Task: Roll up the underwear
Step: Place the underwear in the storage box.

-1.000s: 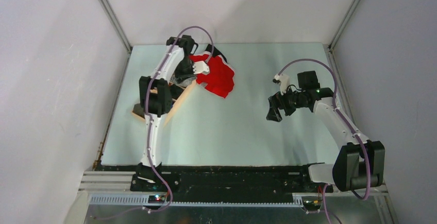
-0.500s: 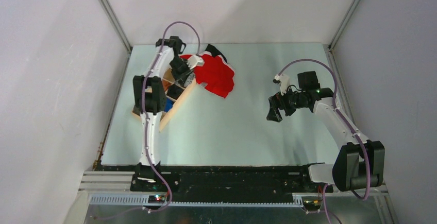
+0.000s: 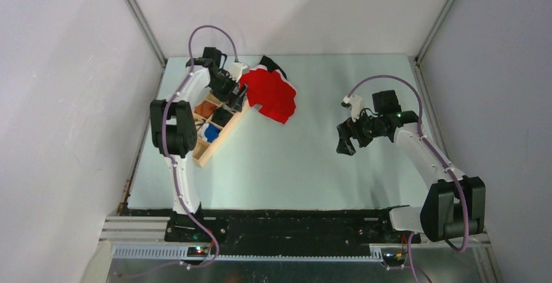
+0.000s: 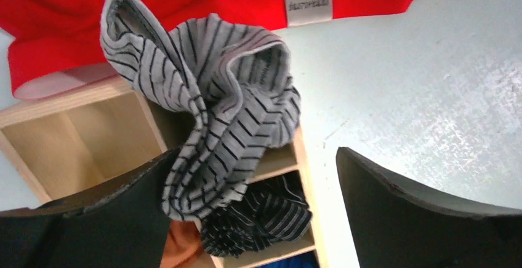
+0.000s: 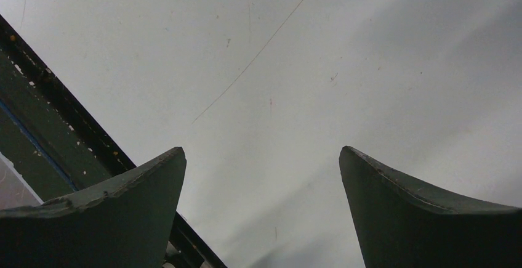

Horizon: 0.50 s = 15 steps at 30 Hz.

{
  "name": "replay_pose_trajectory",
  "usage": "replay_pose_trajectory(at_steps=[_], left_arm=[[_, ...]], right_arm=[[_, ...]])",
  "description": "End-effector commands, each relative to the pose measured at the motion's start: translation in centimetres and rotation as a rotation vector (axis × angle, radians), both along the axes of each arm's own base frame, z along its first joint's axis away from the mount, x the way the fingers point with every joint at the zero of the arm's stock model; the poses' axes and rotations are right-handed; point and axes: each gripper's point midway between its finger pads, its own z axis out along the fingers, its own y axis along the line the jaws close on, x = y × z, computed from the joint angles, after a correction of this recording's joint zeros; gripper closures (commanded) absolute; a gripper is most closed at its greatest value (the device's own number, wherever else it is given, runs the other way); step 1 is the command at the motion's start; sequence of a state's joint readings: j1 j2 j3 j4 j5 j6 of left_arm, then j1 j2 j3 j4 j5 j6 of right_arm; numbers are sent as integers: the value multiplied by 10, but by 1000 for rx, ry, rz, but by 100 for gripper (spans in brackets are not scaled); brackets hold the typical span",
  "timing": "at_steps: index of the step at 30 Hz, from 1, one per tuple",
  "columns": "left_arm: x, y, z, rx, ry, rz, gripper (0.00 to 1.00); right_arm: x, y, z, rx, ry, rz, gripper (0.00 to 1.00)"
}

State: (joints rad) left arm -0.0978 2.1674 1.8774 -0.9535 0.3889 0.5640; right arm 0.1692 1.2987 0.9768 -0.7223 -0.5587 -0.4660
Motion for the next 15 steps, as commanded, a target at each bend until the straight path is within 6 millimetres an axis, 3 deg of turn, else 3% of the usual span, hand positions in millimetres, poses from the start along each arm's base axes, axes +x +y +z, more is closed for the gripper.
replay_pose_trajectory(at_steps=[1, 5, 8, 10, 11, 13, 14, 15], left_arm=[[0, -5, 41, 10, -128, -40, 1], [-4, 1, 85, 19, -214, -101, 1], [6, 2, 112, -9, -285, -59, 1], [23, -1, 126, -41, -361, 4, 1], [43, -3, 136, -58, -438, 50, 1], [64, -9, 132, -104, -446, 148, 1], [74, -15, 146, -160, -453, 204, 1], [87, -20, 146, -193, -444, 220, 1]], right_arm=[[10, 1, 14, 3, -64, 13, 0], [11, 1, 15, 13, -75, 8, 1], [10, 1, 15, 18, -77, 2, 1], [8, 0, 13, 22, -75, -3, 1], [8, 0, 14, 26, -76, -9, 1], [5, -1, 10, 33, -64, -16, 1], [3, -1, 8, 36, -57, -17, 1], [2, -1, 9, 38, -59, -20, 1]])
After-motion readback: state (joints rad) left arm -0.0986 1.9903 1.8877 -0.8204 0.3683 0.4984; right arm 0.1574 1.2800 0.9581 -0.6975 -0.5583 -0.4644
